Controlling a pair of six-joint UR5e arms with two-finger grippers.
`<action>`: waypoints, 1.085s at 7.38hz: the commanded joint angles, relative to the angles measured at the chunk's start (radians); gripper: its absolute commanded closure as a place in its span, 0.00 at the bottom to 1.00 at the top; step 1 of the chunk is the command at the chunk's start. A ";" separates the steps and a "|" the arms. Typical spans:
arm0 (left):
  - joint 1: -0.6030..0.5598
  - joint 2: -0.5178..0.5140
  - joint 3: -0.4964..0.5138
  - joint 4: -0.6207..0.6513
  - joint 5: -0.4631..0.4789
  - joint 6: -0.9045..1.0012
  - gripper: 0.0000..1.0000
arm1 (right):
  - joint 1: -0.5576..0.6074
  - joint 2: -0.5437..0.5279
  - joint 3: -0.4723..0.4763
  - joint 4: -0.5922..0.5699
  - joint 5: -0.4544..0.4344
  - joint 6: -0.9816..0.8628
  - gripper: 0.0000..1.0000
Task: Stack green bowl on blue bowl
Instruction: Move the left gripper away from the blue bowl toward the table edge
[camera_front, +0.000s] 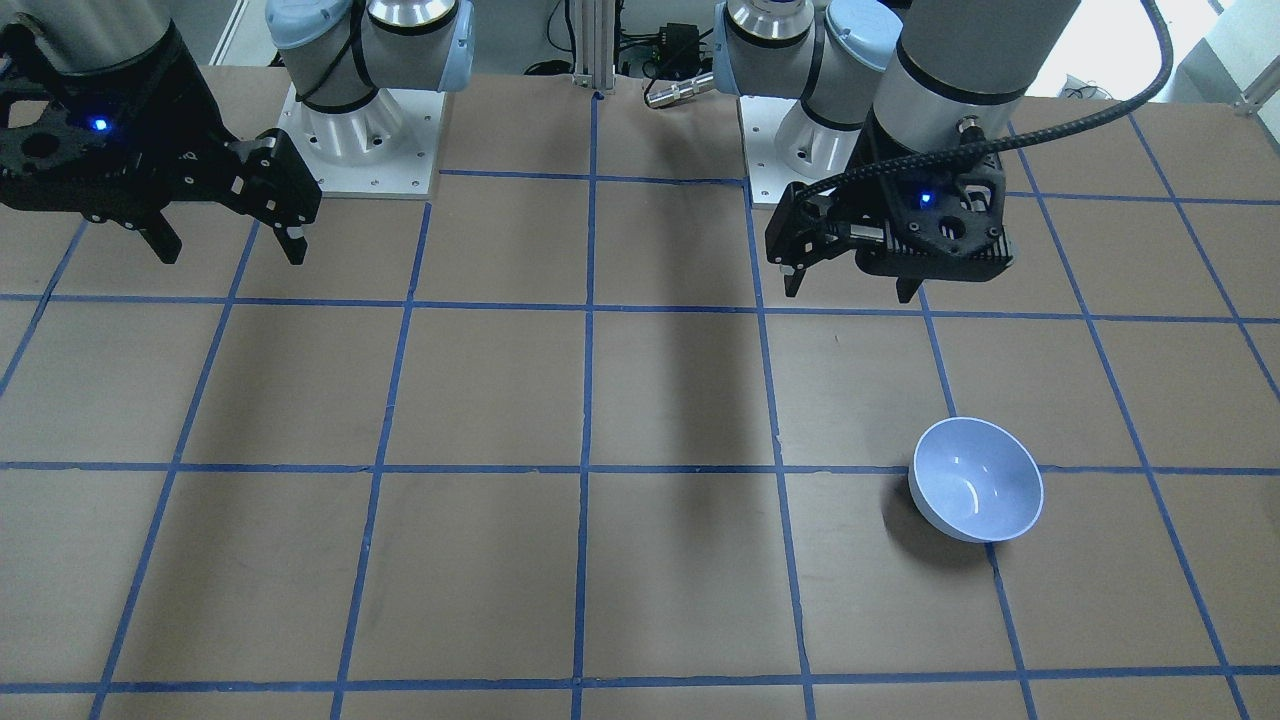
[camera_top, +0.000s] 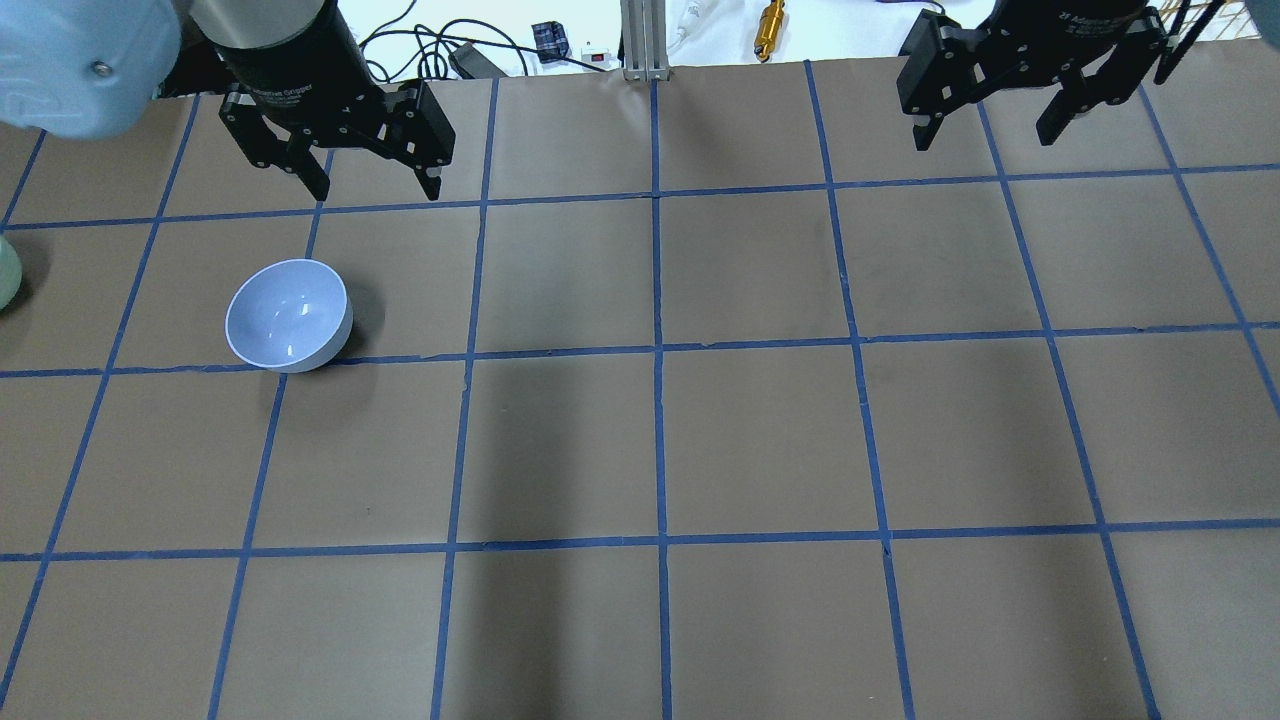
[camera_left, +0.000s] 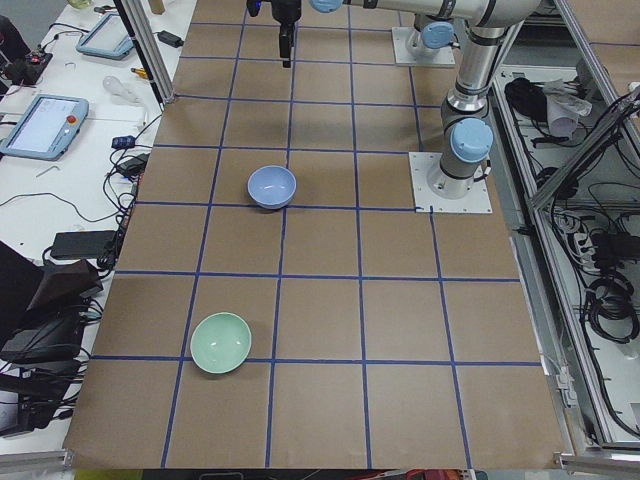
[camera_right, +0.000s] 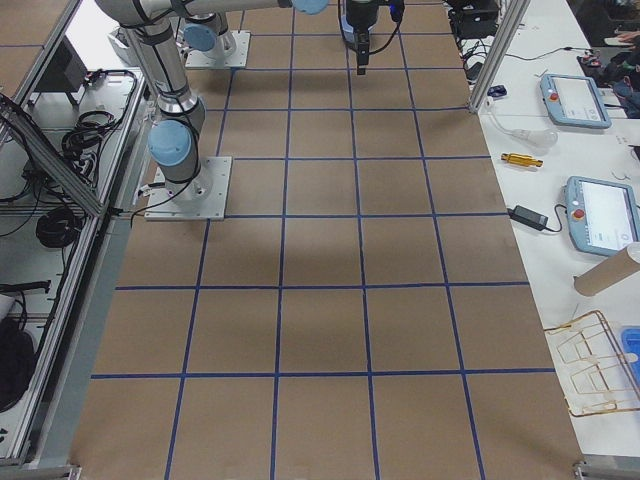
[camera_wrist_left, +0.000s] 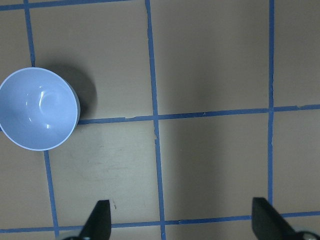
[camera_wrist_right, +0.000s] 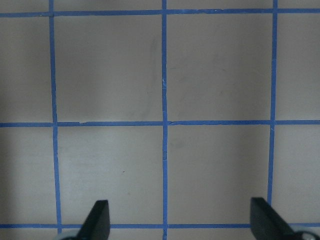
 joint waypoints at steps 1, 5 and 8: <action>0.001 0.000 0.001 0.000 0.000 0.000 0.00 | 0.000 0.001 0.000 0.000 -0.001 0.000 0.00; 0.029 -0.003 0.012 -0.003 0.000 0.093 0.00 | 0.000 0.001 0.000 0.000 -0.002 0.002 0.00; 0.212 0.004 0.024 -0.037 -0.003 0.430 0.00 | 0.000 -0.001 0.000 0.000 -0.002 0.000 0.00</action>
